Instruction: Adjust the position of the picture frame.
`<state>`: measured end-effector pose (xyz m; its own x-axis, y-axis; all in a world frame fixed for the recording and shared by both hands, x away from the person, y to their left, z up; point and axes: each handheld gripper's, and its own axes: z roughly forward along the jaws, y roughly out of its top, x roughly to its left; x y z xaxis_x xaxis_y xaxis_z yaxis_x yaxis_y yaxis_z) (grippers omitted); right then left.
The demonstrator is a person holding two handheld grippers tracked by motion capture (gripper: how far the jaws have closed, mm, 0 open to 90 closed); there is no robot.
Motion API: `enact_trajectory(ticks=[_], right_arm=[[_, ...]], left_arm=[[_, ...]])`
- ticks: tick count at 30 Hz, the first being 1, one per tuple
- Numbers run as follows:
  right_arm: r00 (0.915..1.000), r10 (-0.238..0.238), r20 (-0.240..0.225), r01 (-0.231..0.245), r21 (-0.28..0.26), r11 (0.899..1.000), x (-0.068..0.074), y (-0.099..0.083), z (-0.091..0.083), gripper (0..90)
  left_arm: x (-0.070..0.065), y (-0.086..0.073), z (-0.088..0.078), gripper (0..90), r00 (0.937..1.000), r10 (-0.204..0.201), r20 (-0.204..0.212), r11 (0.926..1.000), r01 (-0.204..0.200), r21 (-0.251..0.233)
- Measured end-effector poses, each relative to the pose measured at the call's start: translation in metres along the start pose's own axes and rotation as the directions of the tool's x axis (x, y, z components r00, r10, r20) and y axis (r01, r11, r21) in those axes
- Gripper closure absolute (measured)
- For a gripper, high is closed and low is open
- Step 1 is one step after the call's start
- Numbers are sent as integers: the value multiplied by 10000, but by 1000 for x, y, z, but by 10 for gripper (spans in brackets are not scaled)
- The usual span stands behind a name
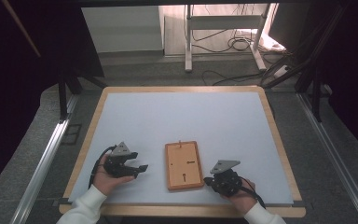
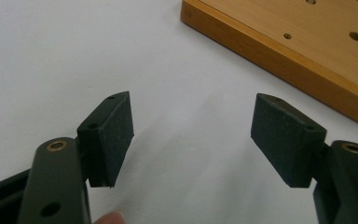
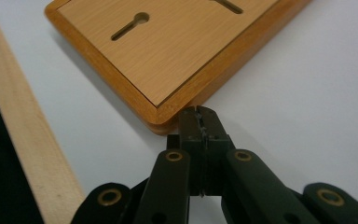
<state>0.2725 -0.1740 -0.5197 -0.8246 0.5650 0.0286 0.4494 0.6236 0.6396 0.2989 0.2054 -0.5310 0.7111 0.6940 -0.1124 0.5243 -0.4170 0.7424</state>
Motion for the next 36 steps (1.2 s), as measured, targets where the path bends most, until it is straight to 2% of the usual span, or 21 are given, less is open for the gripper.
enact_trajectory(ticks=[3,7,20,22,27,31,36], right_arm=[[9997,-217,-108,217,42,9998,7,2,3,900],[9995,-253,-163,254,67,9997,11,3,5,900],[9994,-273,-223,272,-45,9996,10,4,4,900],[9994,-307,-187,304,-165,9994,9,4,2,900],[9996,132,237,-119,-569,9983,-5,-3,-12,900],[9955,605,723,-537,-925,9943,-20,-16,-28,900],[9904,908,1040,-802,-1019,9916,-31,-23,-35,899]], left_arm=[[0,0,0,294,10000,-1,7,10000,1,10],[0,0,0,294,10000,0,9,10000,0,20],[0,0,0,294,10000,6,14,10000,-6,0],[0,0,0,294,10000,0,11,10000,0,-14],[0,0,0,294,10000,-5,29,10000,5,-39],[1,-1,0,294,10000,-14,46,10000,14,-28],[0,0,0,294,10000,13,32,10000,-13,-36]])
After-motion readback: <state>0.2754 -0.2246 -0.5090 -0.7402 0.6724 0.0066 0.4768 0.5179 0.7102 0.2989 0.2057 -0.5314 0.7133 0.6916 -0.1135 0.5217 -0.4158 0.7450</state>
